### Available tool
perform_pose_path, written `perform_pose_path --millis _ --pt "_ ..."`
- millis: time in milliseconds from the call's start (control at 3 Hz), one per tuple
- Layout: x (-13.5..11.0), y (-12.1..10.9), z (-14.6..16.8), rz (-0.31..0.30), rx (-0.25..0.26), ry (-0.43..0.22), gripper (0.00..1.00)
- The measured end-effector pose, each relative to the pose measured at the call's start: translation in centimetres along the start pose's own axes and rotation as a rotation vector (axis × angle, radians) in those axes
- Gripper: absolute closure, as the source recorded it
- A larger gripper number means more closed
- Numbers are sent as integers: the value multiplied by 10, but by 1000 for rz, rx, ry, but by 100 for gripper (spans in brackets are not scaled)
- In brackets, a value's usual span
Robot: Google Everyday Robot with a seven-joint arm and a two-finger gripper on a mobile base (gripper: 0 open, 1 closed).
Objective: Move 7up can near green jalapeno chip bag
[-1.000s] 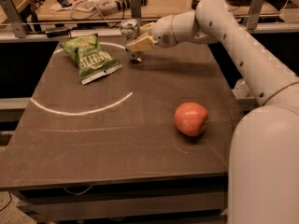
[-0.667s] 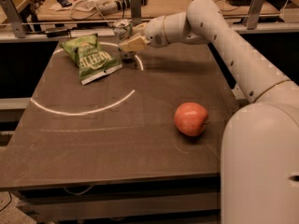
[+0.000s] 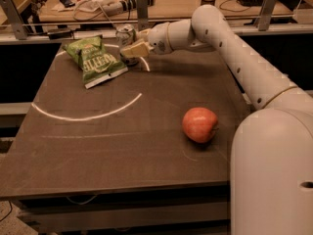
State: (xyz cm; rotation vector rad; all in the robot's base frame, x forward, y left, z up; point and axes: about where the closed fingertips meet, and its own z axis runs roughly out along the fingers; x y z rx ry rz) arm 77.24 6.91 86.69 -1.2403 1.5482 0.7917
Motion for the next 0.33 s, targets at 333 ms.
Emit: perform_pose_path --millis 333 --pt "0 2 4 0 -6 0 83"
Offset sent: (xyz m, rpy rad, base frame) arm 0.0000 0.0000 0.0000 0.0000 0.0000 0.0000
